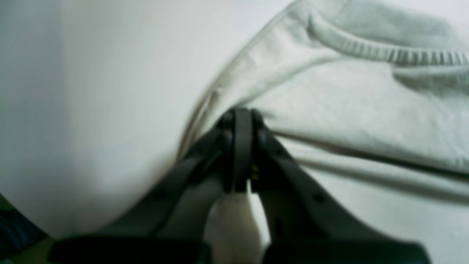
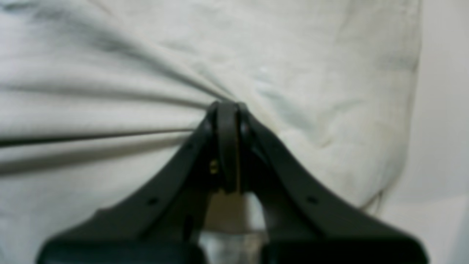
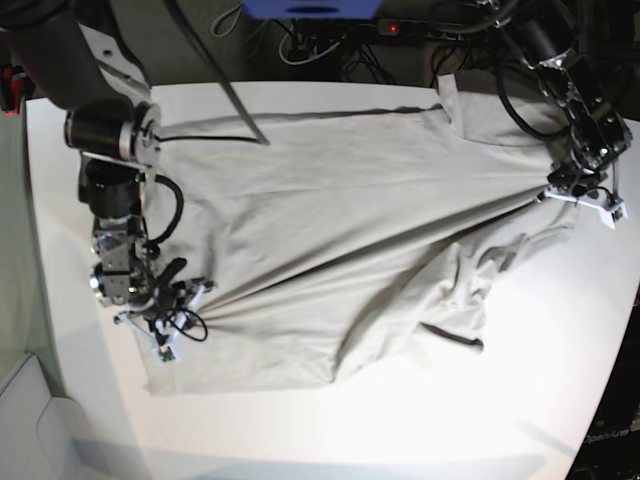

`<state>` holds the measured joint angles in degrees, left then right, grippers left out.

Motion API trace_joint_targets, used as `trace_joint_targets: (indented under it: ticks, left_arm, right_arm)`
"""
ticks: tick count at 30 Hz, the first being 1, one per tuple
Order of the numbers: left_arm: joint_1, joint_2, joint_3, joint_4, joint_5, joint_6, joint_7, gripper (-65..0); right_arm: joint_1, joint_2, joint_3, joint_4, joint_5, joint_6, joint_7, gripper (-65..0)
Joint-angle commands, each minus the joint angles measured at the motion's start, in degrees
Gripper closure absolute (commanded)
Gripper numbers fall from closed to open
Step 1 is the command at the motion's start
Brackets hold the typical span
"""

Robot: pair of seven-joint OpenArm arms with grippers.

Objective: Layout the t-shirt on the table in an organized manner, then fold the t-shirt properly
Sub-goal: 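Stretch the shirt flat between both grippers, pulling apart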

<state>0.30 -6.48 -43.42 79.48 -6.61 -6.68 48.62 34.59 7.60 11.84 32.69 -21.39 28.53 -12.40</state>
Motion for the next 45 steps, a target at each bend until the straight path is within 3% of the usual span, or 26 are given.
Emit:
trace_joint_targets:
  ticks: [1, 5, 9, 14, 18, 22, 30, 39, 45]
  left_arm:
    - [-0.25, -0.16, -0.23, 1.44, 0.77, 0.30, 1.09, -0.1]
    - [-0.25, 0.99, -0.23, 5.57, -0.73, 0.30, 1.18, -0.1]
    - [-0.16, 1.34, -0.23, 11.73, -4.33, 0.66, 1.27, -0.1]
    - [0.10, 2.48, 0.03, 15.95, -8.03, 0.66, 1.27, -0.1]
    - [-2.45, 3.27, 1.18, 13.22, -8.47, 0.74, 1.18, -0.1]
    - [-5.79, 4.15, 4.96, 6.54, -7.94, 0.74, 0.74, -0.1]
    - [-7.81, 3.71, 8.47, -4.54, -7.85, 0.83, 0.04, 0.0]
    - [-0.60, 0.46, -3.48, -3.48, -7.85, 0.74, 0.39, 0.0]
    - [2.12, 0.37, -3.48, 2.06, -8.55, 0.66, 0.39, 0.0]
  right_arm:
    - [-1.40, 1.68, 0.69, 2.61, -3.01, -1.85, -5.75, 0.0]
    - [-9.40, 1.77, 0.60, 18.17, -3.01, -0.80, -9.09, 0.0]
    - [-15.56, -0.25, 0.87, 32.85, -3.10, 5.71, -12.87, 0.0]
    - [-20.74, -2.45, 0.60, 45.25, -3.10, 5.80, -18.06, 0.0]
    - [-24.26, -5.62, 0.43, 52.63, -3.01, 5.88, -19.55, 0.0]
    - [-26.11, -8.34, -1.51, 55.18, -3.01, 5.88, -21.05, 0.0]
    - [-28.92, -8.52, -8.01, 55.44, -2.92, 5.88, -22.28, 0.0]
    - [-29.62, -8.34, -8.19, 53.95, -2.92, 5.88, -21.93, 0.0]
    - [-29.18, -8.61, -8.36, 50.87, -2.92, 5.88, -21.75, 0.0]
